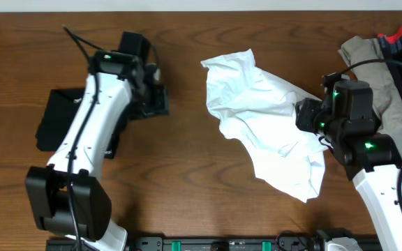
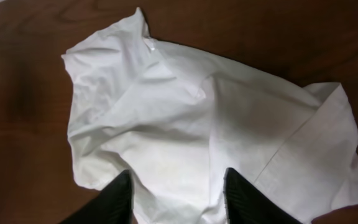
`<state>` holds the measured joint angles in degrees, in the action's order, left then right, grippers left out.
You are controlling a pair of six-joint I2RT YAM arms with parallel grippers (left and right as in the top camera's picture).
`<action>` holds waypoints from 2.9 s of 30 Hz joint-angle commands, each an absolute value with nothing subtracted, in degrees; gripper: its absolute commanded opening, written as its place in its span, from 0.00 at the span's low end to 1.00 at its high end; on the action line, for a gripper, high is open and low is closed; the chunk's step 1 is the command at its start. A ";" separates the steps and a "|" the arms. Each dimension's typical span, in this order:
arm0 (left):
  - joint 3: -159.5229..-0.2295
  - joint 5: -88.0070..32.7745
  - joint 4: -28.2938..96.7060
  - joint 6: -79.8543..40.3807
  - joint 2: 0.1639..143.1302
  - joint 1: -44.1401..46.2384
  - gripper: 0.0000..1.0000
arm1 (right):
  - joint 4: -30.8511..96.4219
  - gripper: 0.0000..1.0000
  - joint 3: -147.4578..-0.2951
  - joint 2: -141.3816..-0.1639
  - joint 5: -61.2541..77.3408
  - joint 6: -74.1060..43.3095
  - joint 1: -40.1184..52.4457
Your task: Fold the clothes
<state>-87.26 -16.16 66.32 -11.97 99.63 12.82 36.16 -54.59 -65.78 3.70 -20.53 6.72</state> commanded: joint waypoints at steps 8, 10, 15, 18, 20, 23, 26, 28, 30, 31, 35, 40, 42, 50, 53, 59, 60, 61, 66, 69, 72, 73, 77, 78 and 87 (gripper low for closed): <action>-75.22 -22.28 53.95 -21.61 98.94 34.68 0.57 | 37.58 0.63 -54.85 -65.80 4.21 -28.82 -5.08; -72.34 -22.33 47.92 -24.80 99.00 39.05 0.57 | 37.45 0.63 -54.85 -65.80 7.35 -28.88 -9.37; -68.42 -22.87 34.28 -30.04 99.53 48.16 0.63 | 37.56 0.63 -54.85 -65.91 11.51 -27.44 -16.47; -68.36 -22.87 29.69 -32.27 101.58 51.18 0.66 | 37.60 0.63 -54.85 -65.91 12.43 -26.46 -17.34; -68.36 -22.94 26.96 -34.06 103.74 52.01 0.66 | 38.00 0.63 -54.85 -65.91 12.49 -26.48 -17.28; -68.36 -22.98 26.00 -37.15 107.15 51.68 0.66 | 38.63 0.63 -54.85 -65.91 12.49 -26.48 -17.28; -68.36 -24.71 25.93 -38.48 109.82 50.78 0.66 | 39.00 0.62 -54.85 -65.91 12.47 -26.46 -17.30; -68.36 -24.71 25.52 -38.89 110.98 50.59 0.66 | 39.03 0.62 -54.85 -65.91 12.49 -26.48 -17.30; -68.36 -24.99 24.03 -38.87 112.12 50.59 0.66 | 39.00 0.63 -54.85 -65.91 12.49 -26.48 -17.30; -68.36 -25.12 23.20 -38.87 112.53 50.72 0.66 | 39.00 0.62 -54.85 -65.91 12.49 -26.50 -17.30; -68.36 -28.32 19.75 -38.87 114.93 51.20 0.65 | 39.00 0.62 -54.85 -65.91 12.49 -26.50 -17.30; -68.36 -31.11 19.27 -38.87 116.92 51.18 0.40 | 39.00 0.62 -54.85 -65.89 12.47 -26.50 -17.30; -68.36 -31.11 19.42 -38.63 116.90 51.18 0.23 | 39.00 0.62 -54.85 -65.89 12.47 -26.50 -17.30; -71.40 -23.24 34.06 -33.87 110.98 45.17 0.06 | 39.53 0.61 -54.85 -65.91 14.20 -23.24 -17.28; -72.16 -13.13 42.78 -31.92 104.18 41.17 0.06 | 39.70 0.56 -54.85 -65.91 19.11 -18.52 -17.12; -72.14 0.71 52.60 -27.97 91.05 32.53 0.06 | 40.71 0.54 -54.74 -65.93 31.68 -10.15 -13.28; -72.14 0.71 53.06 -27.09 89.56 31.33 0.06 | 41.30 0.54 -54.63 -66.00 32.21 -9.26 -11.27; -72.14 0.71 53.30 -26.48 88.75 30.70 0.06 | 41.78 0.54 -54.63 -66.08 32.18 -8.84 -9.74; -72.12 0.75 54.06 -25.06 87.96 30.13 0.06 | 42.41 0.62 -54.61 -68.90 31.48 -7.62 2.85; -72.12 2.35 54.19 -25.06 87.99 30.13 0.06 | 41.41 0.65 -54.61 -72.18 30.98 -7.64 9.91; -72.12 4.19 54.43 -25.04 87.99 30.13 0.06 | 41.12 0.67 -54.63 -76.73 27.92 -7.68 16.03; -72.12 4.16 54.57 -24.73 87.99 30.13 0.06 | 41.08 0.67 -54.61 -78.54 27.22 -7.66 17.78; -72.12 4.19 55.07 -23.97 87.99 30.11 0.06 | 39.90 0.66 -54.63 -85.73 23.83 -7.60 22.92; -72.14 4.19 55.13 -23.97 87.99 30.13 0.06 | 39.24 0.66 -54.61 -87.13 23.51 -7.55 23.66; -72.14 4.19 55.24 -23.99 87.99 30.11 0.06 | 36.64 0.70 -54.63 -95.68 18.15 1.76 28.62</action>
<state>-71.85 2.94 55.09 -24.99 87.77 30.20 36.80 -54.59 -94.17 22.26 -3.07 27.33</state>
